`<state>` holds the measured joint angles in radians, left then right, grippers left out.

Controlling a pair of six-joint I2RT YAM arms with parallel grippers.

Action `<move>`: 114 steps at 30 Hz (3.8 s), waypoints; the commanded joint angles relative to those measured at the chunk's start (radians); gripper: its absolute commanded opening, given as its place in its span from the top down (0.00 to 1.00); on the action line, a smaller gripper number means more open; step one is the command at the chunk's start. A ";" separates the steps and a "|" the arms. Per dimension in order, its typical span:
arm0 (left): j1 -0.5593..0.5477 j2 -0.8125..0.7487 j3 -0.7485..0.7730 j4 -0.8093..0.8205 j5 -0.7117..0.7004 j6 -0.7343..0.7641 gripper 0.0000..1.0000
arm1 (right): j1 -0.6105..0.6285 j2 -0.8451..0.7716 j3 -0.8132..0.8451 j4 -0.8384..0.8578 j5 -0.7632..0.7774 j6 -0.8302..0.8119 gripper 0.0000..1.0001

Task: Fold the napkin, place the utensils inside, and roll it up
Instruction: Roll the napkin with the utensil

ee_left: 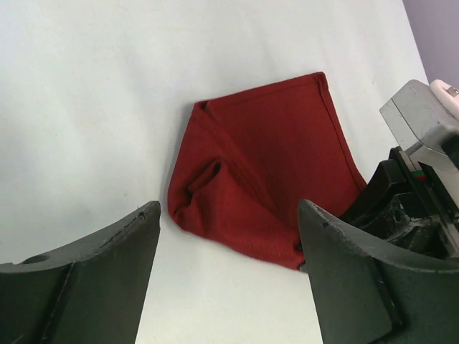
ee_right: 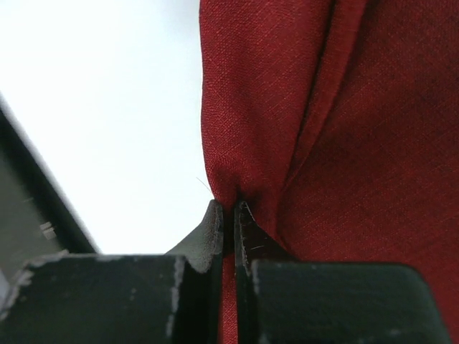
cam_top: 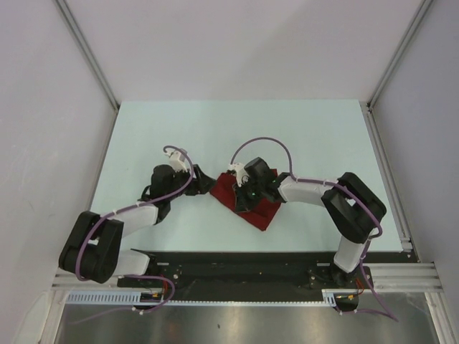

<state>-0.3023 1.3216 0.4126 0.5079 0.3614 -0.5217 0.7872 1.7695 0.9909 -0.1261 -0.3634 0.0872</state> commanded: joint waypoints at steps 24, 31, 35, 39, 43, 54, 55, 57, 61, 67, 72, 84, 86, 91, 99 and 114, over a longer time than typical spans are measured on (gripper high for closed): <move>0.006 0.235 0.092 -0.085 0.111 0.002 0.47 | -0.215 0.221 -0.006 0.079 -0.500 0.088 1.00; 0.005 0.314 0.107 -0.049 0.188 -0.029 0.82 | -0.250 0.246 0.022 0.049 -0.477 0.063 1.00; 0.006 0.327 0.111 -0.042 0.195 -0.035 1.00 | -0.261 0.217 0.038 0.022 -0.404 0.060 1.00; 0.005 0.329 0.114 -0.058 0.179 -0.037 1.00 | -0.253 0.121 0.042 -0.015 -0.300 0.072 0.88; 0.006 0.343 0.120 -0.066 0.175 -0.038 1.00 | -0.198 -0.005 0.048 -0.058 -0.258 0.065 0.56; 0.006 0.353 0.124 -0.068 0.171 -0.044 1.00 | 0.240 -0.177 0.000 -0.067 0.616 -0.055 0.39; 0.006 0.353 0.124 -0.066 0.172 -0.044 1.00 | 0.298 -0.170 -0.004 -0.058 0.712 -0.067 0.38; 0.006 0.353 0.124 -0.068 0.172 -0.043 1.00 | 0.340 -0.154 -0.009 -0.034 0.770 -0.084 0.38; 0.006 0.353 0.126 -0.066 0.172 -0.044 1.00 | 0.386 -0.081 0.006 -0.023 0.814 -0.136 0.39; 0.005 0.349 0.126 -0.069 0.174 -0.040 1.00 | 0.382 -0.001 0.015 -0.010 0.788 -0.164 0.39; 0.005 0.349 0.126 -0.065 0.183 -0.040 1.00 | 0.316 0.019 0.009 -0.004 0.730 -0.153 0.40; 0.019 0.184 0.081 -0.037 0.127 0.003 0.26 | 0.093 -0.002 -0.035 0.006 0.071 -0.126 0.88; 0.020 0.147 0.065 -0.061 0.061 0.014 0.22 | 0.047 0.008 -0.035 -0.003 -0.033 -0.110 0.91; 0.020 0.070 0.037 -0.071 0.016 0.029 0.18 | -0.009 0.076 -0.031 -0.006 -0.252 -0.092 0.95; 0.020 0.084 0.038 -0.083 0.050 0.038 0.20 | -0.088 0.169 0.018 0.005 -0.454 -0.026 0.97; 0.005 0.094 0.026 -0.088 0.080 0.077 0.27 | -0.253 0.243 -0.001 0.106 -0.648 0.114 1.00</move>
<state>-0.2905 1.3865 0.4244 0.4023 0.4061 -0.4713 0.5674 1.9881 1.0080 -0.0326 -0.9886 0.1593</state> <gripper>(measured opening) 0.757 0.198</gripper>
